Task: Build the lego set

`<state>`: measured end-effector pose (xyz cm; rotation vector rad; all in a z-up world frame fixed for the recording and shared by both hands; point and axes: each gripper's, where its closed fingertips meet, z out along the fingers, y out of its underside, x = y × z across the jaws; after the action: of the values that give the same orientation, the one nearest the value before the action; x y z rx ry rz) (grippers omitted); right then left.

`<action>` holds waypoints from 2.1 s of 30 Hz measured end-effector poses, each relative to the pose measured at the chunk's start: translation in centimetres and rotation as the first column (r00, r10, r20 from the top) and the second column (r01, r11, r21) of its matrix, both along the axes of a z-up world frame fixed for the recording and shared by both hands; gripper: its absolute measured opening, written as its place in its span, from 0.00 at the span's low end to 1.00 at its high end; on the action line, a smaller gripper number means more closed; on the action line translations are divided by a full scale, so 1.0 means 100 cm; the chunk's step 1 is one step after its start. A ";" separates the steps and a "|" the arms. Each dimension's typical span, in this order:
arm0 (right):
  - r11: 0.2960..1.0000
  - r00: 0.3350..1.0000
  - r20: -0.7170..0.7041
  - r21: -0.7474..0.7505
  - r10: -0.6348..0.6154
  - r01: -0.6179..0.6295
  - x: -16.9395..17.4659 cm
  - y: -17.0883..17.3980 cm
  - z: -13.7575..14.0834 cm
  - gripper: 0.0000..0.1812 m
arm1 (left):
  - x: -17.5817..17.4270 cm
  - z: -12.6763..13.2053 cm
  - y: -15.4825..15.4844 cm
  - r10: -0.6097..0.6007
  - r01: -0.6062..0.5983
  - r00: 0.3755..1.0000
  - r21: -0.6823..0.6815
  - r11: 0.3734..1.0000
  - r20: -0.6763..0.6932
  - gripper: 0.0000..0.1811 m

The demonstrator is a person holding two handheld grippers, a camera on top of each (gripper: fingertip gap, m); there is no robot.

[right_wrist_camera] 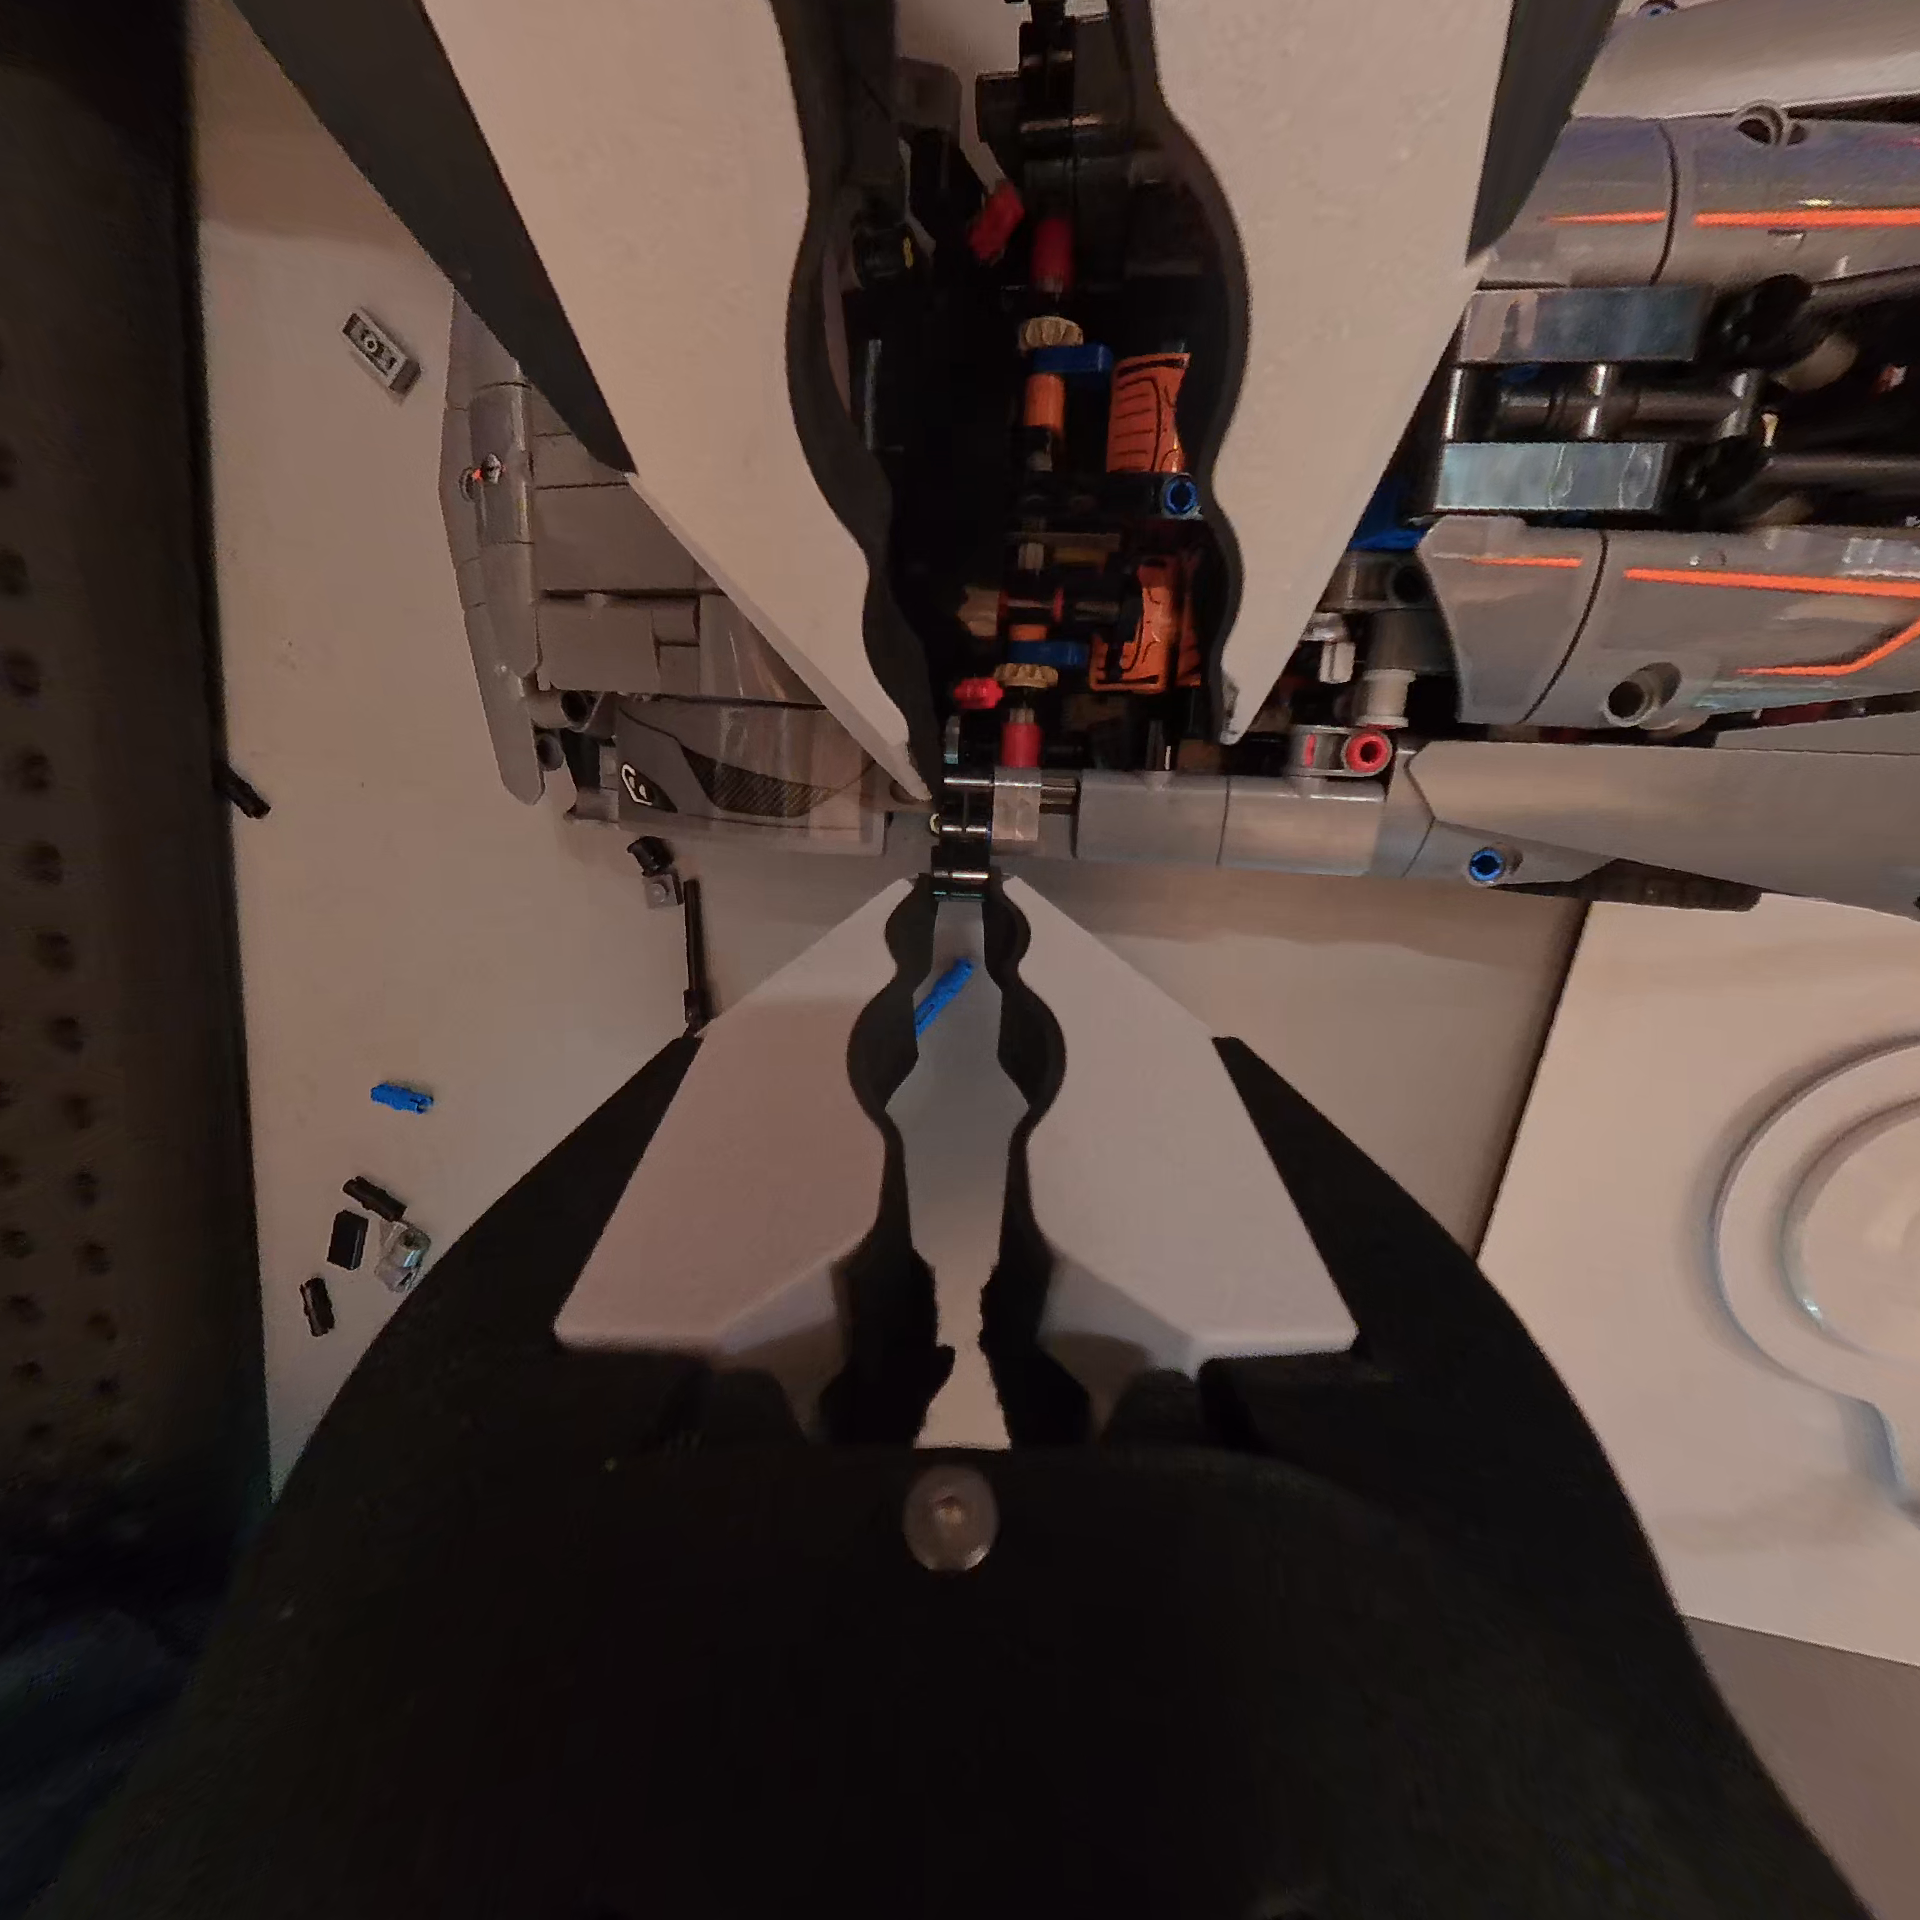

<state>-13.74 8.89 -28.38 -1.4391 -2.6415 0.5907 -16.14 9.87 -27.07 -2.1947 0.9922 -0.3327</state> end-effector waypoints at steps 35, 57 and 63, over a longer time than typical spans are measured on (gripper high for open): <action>1.000 1.000 -0.007 -0.002 0.007 -0.007 -0.001 0.003 -0.002 0.04 | 0.002 0.000 -0.001 -0.019 0.019 0.998 0.004 1.000 0.061 0.22; 0.999 0.999 0.028 0.051 0.016 -0.017 0.005 0.004 -0.003 0.04 | 0.000 -0.003 -0.002 -0.012 0.013 0.998 -0.015 1.000 0.054 0.19; 0.998 0.999 0.038 0.064 0.024 -0.027 0.005 0.003 -0.006 0.04 | 0.003 0.004 -0.005 -0.025 0.026 0.995 -0.013 1.000 0.093 0.22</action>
<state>-13.24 9.16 -29.03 -1.4145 -2.6845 0.4800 -15.84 9.41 -26.70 -2.1600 0.9700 -0.4511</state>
